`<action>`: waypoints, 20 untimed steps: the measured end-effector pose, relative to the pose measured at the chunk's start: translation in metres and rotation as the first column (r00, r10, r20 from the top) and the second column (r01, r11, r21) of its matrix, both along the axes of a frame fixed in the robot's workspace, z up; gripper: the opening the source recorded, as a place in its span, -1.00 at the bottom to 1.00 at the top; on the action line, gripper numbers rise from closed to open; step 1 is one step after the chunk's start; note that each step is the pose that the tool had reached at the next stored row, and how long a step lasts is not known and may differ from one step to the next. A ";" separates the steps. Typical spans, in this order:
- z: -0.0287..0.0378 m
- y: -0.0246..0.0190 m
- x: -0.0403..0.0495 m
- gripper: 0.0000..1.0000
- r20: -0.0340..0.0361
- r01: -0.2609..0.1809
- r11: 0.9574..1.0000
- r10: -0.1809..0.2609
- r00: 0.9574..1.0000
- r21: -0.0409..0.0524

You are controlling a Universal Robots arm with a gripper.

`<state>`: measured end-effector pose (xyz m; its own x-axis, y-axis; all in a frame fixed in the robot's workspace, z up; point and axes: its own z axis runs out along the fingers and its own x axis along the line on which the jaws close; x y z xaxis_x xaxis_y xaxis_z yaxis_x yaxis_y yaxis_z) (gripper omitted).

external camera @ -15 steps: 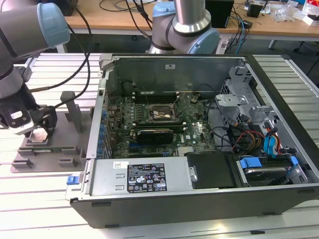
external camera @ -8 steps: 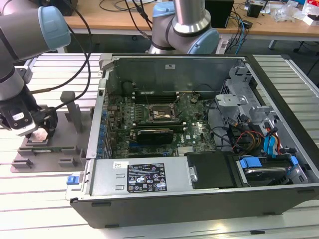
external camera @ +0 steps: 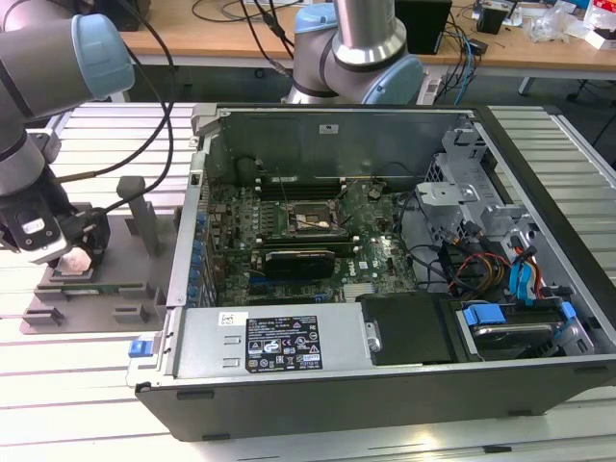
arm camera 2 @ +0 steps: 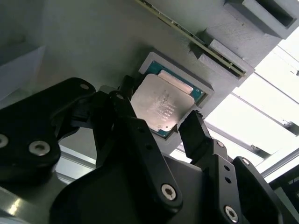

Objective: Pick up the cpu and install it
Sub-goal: 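Pick up the cpu and move it towards the insertion slot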

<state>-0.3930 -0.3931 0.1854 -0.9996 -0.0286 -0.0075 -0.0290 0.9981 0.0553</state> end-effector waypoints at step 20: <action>0.0035 0.0000 0.0000 0.09 0.000 0.000 1.000 0.000 1.000 0.000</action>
